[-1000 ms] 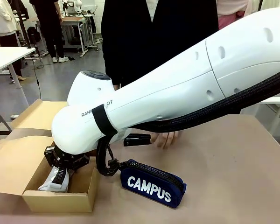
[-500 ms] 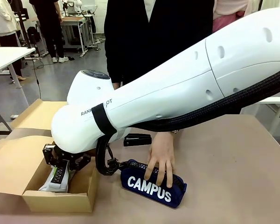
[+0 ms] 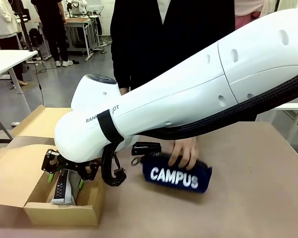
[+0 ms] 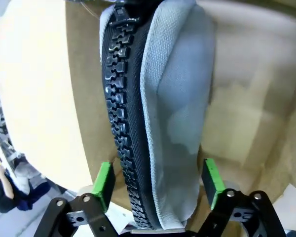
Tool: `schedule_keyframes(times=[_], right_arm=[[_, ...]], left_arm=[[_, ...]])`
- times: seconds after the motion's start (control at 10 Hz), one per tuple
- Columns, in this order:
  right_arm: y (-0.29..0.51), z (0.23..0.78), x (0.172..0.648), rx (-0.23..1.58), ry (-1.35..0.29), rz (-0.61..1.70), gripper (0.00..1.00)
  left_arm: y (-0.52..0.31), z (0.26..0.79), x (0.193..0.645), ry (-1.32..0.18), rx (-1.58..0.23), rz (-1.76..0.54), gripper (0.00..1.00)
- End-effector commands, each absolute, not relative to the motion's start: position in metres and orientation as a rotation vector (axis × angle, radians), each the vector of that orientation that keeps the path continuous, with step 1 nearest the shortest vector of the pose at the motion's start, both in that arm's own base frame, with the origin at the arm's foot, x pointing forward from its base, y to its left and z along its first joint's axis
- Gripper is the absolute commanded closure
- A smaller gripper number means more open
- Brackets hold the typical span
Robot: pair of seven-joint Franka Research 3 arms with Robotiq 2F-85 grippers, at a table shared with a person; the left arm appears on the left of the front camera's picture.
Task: Place items inside the box.
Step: Pick up a Pencil pouch or Stapler and place it inside the Mailer Box closest to the robot.
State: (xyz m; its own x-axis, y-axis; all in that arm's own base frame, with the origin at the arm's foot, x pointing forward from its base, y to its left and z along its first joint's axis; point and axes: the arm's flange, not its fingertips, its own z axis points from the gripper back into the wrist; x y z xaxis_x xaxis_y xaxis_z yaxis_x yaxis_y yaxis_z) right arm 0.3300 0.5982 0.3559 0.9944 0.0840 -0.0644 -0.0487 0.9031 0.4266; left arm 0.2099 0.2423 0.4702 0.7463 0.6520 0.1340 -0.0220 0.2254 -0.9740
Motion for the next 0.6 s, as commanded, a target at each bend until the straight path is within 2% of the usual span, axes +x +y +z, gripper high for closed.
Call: schedule_keyframes(times=[0.0,0.5], right_arm=[[0.605,0.361,0.330,0.447,0.093,0.053,0.00],[0.594,0.380,0.327,0.488,0.057,0.080,0.00]], left_arm=[[0.243,0.472,0.210,-0.622,-1.287,0.487,0.00],[0.243,0.472,0.210,-0.622,-1.287,0.487,0.00]])
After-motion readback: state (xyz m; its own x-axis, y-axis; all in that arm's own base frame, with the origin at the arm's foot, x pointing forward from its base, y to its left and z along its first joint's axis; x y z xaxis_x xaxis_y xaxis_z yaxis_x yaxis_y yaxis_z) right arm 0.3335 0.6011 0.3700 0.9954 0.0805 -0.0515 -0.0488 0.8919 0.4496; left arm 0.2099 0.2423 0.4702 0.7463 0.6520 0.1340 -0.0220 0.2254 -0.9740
